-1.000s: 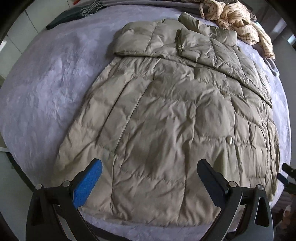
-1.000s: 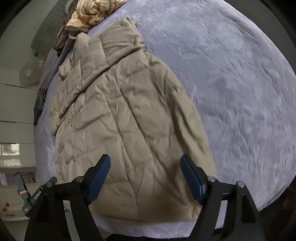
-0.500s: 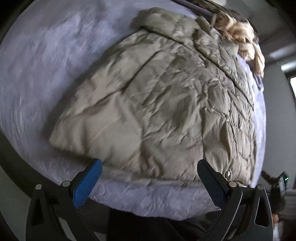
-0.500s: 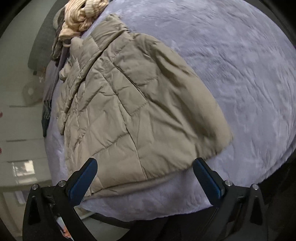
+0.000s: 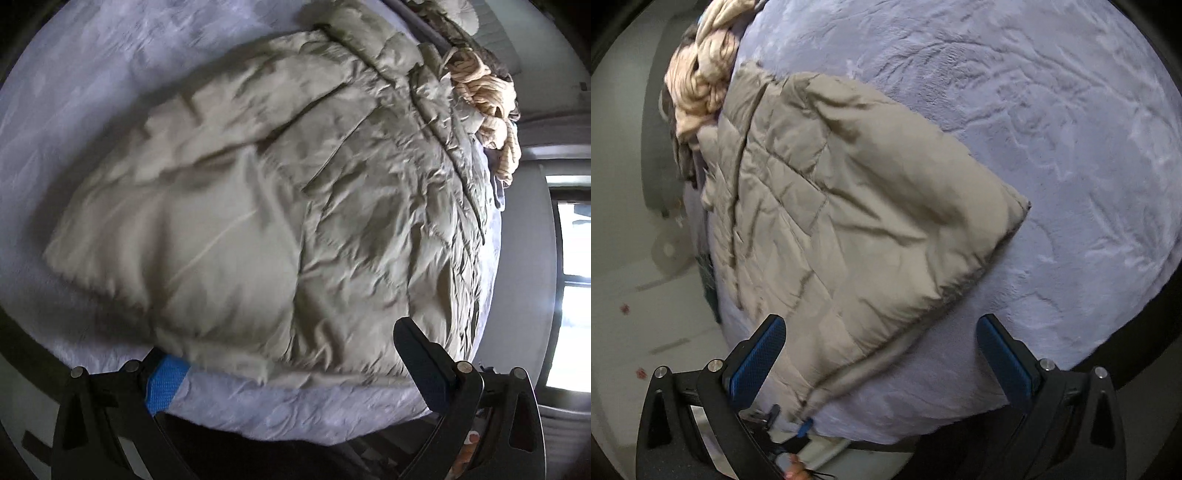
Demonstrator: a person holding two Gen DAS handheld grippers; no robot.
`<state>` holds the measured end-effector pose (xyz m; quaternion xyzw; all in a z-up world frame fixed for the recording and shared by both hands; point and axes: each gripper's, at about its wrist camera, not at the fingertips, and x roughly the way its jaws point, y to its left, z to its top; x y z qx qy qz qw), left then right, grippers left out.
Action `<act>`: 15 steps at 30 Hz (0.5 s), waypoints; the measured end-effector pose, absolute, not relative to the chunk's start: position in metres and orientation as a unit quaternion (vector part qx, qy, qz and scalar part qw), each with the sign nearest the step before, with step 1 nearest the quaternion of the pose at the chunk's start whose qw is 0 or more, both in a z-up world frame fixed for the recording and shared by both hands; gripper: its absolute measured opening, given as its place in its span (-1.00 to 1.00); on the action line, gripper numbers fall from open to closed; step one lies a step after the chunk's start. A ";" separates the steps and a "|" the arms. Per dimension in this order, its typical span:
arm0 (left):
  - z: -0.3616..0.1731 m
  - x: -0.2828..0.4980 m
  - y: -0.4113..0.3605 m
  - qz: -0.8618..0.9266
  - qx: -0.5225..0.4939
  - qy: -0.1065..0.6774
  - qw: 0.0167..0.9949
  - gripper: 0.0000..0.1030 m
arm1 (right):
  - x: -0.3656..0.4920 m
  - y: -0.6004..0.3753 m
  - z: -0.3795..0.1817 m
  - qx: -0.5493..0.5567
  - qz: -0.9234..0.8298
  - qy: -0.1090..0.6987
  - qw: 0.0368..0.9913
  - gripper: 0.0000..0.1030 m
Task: Fold large clothes
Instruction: 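Lower the right tool to the coat hem and close on it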
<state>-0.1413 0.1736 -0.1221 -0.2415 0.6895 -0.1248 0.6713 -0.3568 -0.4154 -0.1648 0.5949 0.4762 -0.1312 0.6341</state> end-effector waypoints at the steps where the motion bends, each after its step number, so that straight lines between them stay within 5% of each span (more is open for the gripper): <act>1: -0.121 -0.139 0.172 -0.123 -0.240 0.687 0.675 0.96 | -0.357 -0.416 -0.166 0.605 -0.129 0.467 0.632 0.99; 4: -0.119 -0.130 0.172 -0.118 -0.242 0.682 0.680 0.32 | -0.355 -0.416 -0.167 0.631 -0.121 0.441 0.627 0.94; 6: -0.118 -0.126 0.172 -0.119 -0.235 0.682 0.682 -0.36 | -0.354 -0.417 -0.169 0.641 -0.113 0.431 0.625 0.62; 9: -0.109 -0.124 0.174 -0.125 -0.218 0.672 0.697 -0.66 | -0.351 -0.417 -0.177 0.657 -0.108 0.430 0.610 0.23; 11: -0.098 -0.125 0.178 -0.132 -0.210 0.660 0.709 -0.68 | -0.348 -0.415 -0.180 0.660 -0.109 0.436 0.602 -0.73; 15: -0.074 -0.122 0.175 -0.149 -0.188 0.635 0.734 -0.68 | -0.343 -0.411 -0.167 0.634 -0.112 0.437 0.628 -0.83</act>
